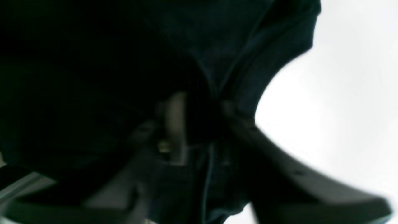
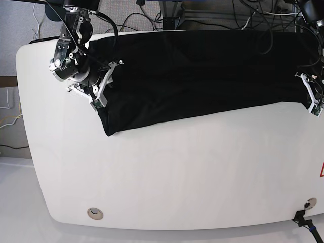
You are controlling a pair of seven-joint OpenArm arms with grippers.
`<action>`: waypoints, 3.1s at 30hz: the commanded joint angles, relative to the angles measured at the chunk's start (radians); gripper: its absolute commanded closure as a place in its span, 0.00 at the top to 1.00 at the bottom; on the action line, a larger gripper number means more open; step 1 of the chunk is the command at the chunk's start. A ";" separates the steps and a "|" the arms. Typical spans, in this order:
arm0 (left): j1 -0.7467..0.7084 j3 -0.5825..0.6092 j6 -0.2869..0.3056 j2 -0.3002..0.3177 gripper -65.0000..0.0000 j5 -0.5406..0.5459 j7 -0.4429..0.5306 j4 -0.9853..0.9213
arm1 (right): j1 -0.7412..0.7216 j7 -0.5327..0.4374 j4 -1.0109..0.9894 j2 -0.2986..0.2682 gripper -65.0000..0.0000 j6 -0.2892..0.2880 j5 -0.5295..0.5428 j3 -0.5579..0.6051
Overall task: Fold the T-shirt properly
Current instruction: 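Lay the folded hem down near the collar with both grippers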
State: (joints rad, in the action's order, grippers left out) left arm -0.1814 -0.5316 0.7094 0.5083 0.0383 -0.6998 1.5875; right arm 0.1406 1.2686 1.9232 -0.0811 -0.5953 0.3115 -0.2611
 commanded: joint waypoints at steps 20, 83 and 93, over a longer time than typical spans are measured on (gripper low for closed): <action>-0.059 0.026 -0.011 0.152 0.90 0.008 -0.099 0.196 | -0.012 0.024 0.020 -0.049 0.73 -0.008 0.008 -0.010; -0.168 0.090 -0.011 -0.026 0.90 0.002 -0.093 0.119 | 0.077 0.128 -0.106 0.096 0.29 -0.103 0.607 0.009; -0.143 0.090 -0.011 -0.026 0.90 0.002 -0.093 0.119 | 0.009 0.128 -0.107 0.011 0.30 -0.103 0.611 0.095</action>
State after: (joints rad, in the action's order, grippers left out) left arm -0.3347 -0.4328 0.7044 0.4633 0.0364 -0.8017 1.6920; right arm 0.1974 1.4158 1.7992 -0.0643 -0.6899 0.8974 -0.1631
